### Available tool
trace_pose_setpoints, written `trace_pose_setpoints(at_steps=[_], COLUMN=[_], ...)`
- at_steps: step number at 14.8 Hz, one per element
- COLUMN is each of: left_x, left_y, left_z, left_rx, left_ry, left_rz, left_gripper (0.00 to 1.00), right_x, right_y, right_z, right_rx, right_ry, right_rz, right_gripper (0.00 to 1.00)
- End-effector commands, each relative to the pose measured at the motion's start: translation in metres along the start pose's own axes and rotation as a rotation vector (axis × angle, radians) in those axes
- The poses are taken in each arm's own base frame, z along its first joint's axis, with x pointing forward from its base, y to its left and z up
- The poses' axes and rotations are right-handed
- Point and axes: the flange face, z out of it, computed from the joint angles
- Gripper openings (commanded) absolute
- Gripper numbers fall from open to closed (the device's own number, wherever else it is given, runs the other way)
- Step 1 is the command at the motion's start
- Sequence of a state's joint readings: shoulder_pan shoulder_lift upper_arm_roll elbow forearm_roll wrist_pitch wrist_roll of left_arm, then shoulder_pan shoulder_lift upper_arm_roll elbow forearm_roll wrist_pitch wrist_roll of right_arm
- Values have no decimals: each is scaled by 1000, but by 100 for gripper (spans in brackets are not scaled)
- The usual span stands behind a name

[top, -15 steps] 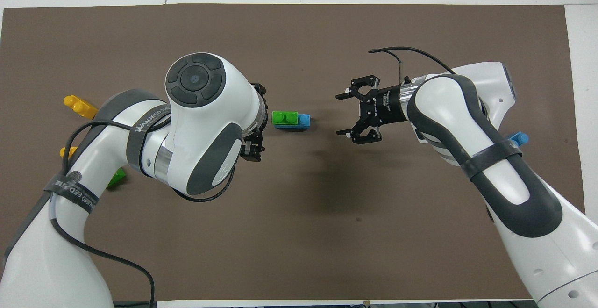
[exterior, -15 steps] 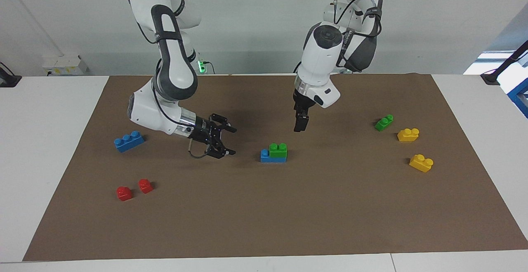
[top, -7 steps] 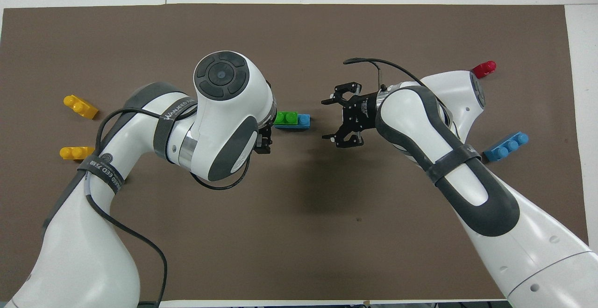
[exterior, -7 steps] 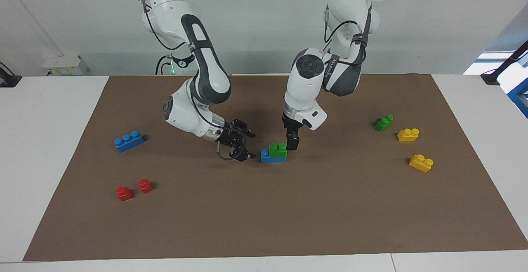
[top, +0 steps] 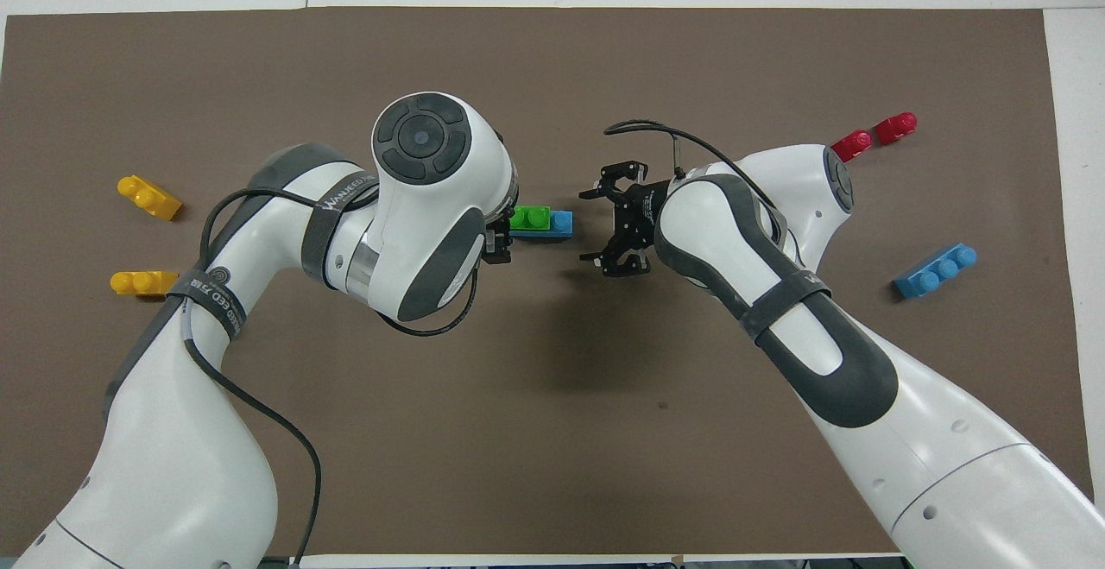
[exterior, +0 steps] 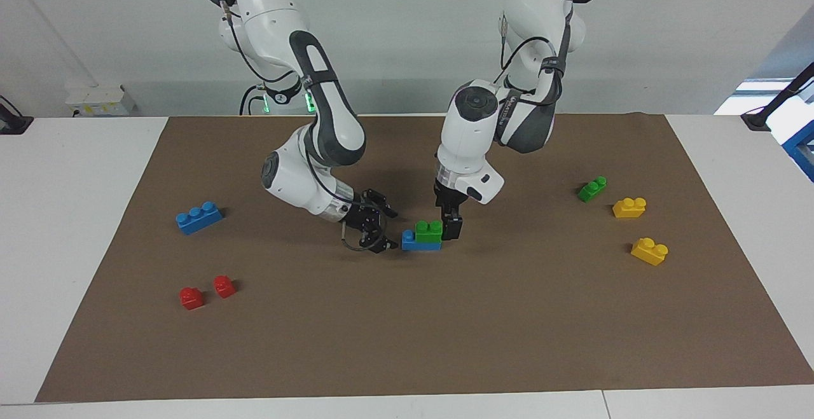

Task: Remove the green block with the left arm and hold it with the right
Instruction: 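Lower the right gripper onto the blue end and close it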

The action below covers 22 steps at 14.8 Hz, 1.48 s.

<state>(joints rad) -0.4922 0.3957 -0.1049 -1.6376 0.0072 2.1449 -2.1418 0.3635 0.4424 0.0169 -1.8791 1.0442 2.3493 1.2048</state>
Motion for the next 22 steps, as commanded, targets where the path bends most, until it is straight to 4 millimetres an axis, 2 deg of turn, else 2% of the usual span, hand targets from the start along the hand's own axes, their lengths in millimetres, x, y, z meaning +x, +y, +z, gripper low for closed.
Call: trace_pose_setpoints(at_steps=[1,3,4,6,10,14,15,17,19,22], left_x=[-7,-9,-11,-13,-19,-23,-22,-20,-20,-20], left_y=[2,1,-2,-3,-17,-23,-25,-30,-32,-32], left_z=[10,12,15,16,30,38,42,51,53,53], left_rx=[-17,-30,-25,-27,-6,-14,-17,-15,-16,-16], left_ry=[11,12,15,14,26,20,22,39,38,39], left_rz=[-22,-36,-40,-59,-46,-49,-44,-31,-29,-28], left_gripper=[100,100,100,100,100,100,100,100,100,100], right_x=[-6,-10,-15,-12,-15,-15,-13,-20,-17,-18], right_y=[-7,-9,-4,-6,-11,-14,-15,-10,-12,-15], right_z=[11,11,19,25,38,43,43,49,46,43], right_rx=[30,41,28,48,55,57,67,60,63,58], right_ry=[-6,-6,-5,-9,-6,-5,0,4,6,7], right_rz=[-24,-30,-37,-17,-25,-29,-28,-62,-80,-124], right_gripper=[91,91,91,91,91,90,84,42,0,0])
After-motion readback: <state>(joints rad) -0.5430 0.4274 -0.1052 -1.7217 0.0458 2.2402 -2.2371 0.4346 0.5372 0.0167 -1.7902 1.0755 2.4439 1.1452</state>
